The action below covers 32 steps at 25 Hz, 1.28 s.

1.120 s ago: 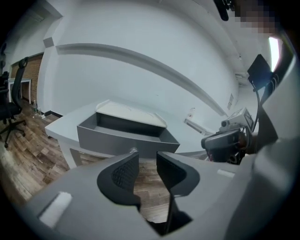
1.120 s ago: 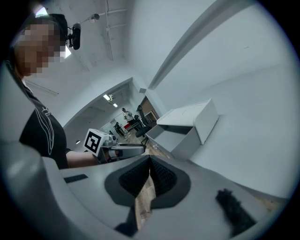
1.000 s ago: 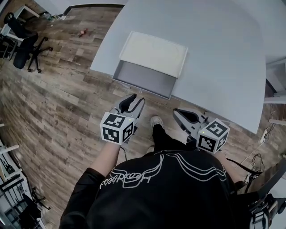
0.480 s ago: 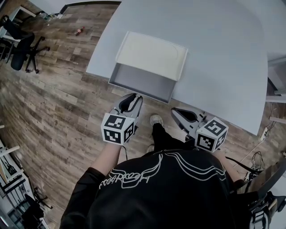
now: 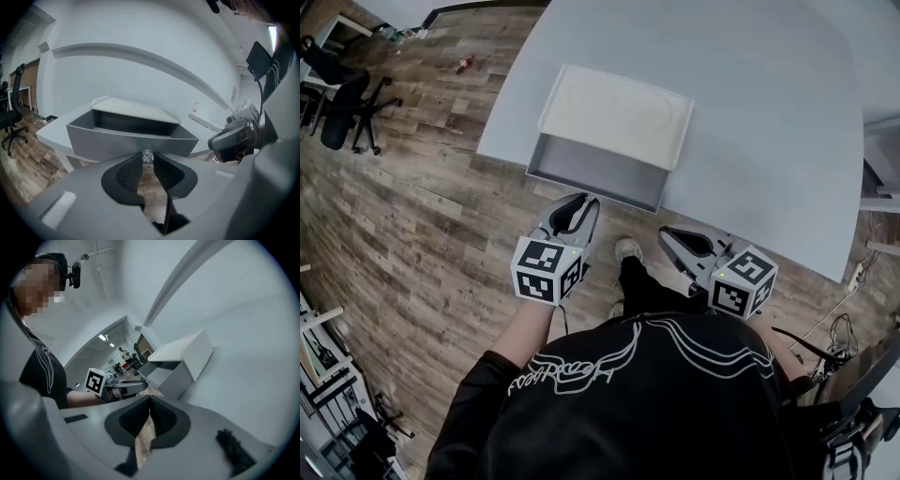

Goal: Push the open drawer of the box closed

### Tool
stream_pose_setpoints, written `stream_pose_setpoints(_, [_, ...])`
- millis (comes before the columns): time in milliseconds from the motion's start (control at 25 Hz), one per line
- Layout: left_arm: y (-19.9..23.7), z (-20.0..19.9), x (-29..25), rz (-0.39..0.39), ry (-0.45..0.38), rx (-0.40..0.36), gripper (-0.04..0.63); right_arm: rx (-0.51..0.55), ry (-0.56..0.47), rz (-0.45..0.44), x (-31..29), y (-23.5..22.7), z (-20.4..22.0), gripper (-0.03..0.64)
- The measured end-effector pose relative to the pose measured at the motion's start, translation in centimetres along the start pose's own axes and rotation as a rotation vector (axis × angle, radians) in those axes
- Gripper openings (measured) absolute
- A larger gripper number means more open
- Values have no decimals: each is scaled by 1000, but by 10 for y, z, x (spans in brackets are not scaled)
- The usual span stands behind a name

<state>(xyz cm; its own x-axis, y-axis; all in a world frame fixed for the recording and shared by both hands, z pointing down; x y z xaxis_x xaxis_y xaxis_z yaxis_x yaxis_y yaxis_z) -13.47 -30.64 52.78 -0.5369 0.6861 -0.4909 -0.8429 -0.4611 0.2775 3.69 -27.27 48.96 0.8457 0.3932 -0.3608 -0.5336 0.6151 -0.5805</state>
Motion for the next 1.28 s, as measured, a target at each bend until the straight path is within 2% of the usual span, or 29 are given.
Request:
stream_pose_setpoints(800, [16, -35, -53, 23, 25, -29, 81, -18, -15, 29, 1, -34, -16, 9])
stream_pose_setpoints(1280, [20, -42, -67, 23, 49, -33, 81, -32, -40, 61, 8, -51, -29, 9])
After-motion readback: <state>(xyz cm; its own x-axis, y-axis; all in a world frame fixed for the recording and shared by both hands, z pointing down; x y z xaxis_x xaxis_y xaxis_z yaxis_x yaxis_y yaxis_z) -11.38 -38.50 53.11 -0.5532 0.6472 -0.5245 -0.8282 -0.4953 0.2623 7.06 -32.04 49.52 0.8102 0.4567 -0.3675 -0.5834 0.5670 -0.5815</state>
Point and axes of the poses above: the fingertips, and each gripper's own axes: x backward along the fingers, y to its left, z out of its underside, the point moved 4 cm from there along x, backward along the fingers, and after that the axes turned 4 degrees about -y, right-handed, at the moved point
